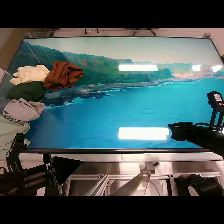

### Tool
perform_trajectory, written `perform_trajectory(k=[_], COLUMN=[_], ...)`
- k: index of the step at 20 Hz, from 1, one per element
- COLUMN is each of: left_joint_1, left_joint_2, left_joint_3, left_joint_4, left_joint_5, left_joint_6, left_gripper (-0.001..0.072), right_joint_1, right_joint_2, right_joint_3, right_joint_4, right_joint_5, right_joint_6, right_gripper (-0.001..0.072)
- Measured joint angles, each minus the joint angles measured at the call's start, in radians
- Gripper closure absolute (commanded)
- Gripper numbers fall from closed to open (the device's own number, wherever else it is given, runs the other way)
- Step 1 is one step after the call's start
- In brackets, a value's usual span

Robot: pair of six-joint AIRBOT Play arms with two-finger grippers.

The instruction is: Fold the shirts.

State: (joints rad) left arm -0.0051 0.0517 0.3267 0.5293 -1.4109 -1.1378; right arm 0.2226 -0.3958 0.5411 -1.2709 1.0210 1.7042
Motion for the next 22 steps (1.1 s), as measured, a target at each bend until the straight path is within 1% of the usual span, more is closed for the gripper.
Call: perform_trajectory(k=[13,16,18,19,20,22], left_joint_1=[0.0,0.0,0.0,0.0,0.0,0.0], left_joint_2=[0.0,0.0,-0.007,-0.029,-0.069,-0.217], left_joint_3=[0.0,0.0,0.007,0.023,0.047,0.13], left_joint_4=[0.0,-0.024,-0.048,-0.035,0.006,0.137], left_joint_5=[0.006,0.119,0.216,0.259,0.29,0.335], left_joint_6=[0.002,-0.001,-0.016,-0.037,-0.06,-0.095], left_gripper=[0.0676,0.0676,0.0674,0.0677,0.0677,0.0677], right_joint_1=[0.0,0.0,0.001,0.001,0.001,0.0], right_joint_2=[0.0,0.0,0.0,-0.002,-0.007,-0.032], right_joint_3=[0.0,0.0,0.0,0.0,0.0,0.005], right_joint_4=[0.0,0.006,0.013,0.014,0.016,0.016], right_joint_5=[0.0,0.0,-0.004,-0.011,-0.02,-0.05], right_joint_6=[0.0,0.0,-0.001,-0.004,-0.004,-0.005], right_gripper=[0.0691,0.0691,0.0689,0.069,0.0689,0.069])
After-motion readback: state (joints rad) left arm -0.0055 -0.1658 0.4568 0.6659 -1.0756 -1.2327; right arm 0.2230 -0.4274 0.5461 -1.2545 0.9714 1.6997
